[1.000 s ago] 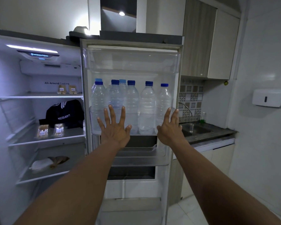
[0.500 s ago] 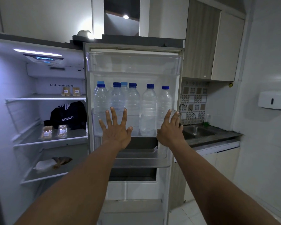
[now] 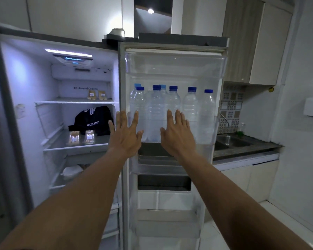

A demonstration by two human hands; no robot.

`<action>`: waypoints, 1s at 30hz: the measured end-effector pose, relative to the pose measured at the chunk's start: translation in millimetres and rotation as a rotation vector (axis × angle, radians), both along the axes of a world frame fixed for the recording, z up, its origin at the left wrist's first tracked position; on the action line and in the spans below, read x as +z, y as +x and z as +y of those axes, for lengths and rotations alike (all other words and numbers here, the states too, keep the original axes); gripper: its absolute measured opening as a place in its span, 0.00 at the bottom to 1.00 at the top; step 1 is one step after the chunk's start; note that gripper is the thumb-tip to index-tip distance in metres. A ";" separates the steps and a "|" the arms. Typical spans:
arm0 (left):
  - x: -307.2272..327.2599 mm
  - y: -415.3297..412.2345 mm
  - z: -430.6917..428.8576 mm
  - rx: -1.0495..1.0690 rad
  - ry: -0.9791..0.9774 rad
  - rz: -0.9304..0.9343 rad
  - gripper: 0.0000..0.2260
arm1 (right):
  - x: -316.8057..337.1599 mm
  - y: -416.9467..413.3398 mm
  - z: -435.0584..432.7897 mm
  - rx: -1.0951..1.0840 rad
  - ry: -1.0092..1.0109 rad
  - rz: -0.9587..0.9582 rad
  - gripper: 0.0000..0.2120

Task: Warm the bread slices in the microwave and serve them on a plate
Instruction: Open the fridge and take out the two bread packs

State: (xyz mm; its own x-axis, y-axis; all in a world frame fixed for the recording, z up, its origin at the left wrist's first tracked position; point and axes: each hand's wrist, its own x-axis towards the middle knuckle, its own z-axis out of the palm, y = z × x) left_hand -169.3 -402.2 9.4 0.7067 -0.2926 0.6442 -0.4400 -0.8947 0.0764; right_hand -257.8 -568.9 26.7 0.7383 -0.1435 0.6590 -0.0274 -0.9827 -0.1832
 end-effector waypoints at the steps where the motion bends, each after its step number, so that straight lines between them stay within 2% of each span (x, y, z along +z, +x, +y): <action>1: -0.4 4.3 17.0 0.012 0.004 -0.002 0.30 | 0.0 5.3 14.4 0.018 -0.004 0.008 0.32; 16: -19.5 95.1 244.3 0.129 0.020 0.034 0.29 | -8.7 115.7 224.8 0.146 0.023 0.039 0.31; 23: -34.6 155.3 294.6 0.099 -0.017 0.082 0.29 | -30.7 182.5 279.4 0.152 0.100 0.137 0.31; 30: -62.8 233.0 307.0 0.102 -0.067 0.167 0.28 | -59.3 273.2 291.0 0.150 0.124 0.217 0.32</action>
State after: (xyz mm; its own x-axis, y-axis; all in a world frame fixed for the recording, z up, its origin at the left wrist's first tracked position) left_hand 63.6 -95.3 -53.4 0.8289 -0.1746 0.5315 -0.3240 -0.9243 0.2016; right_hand 15.4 -277.9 -32.6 0.8792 -0.0920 0.4676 0.0645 -0.9492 -0.3081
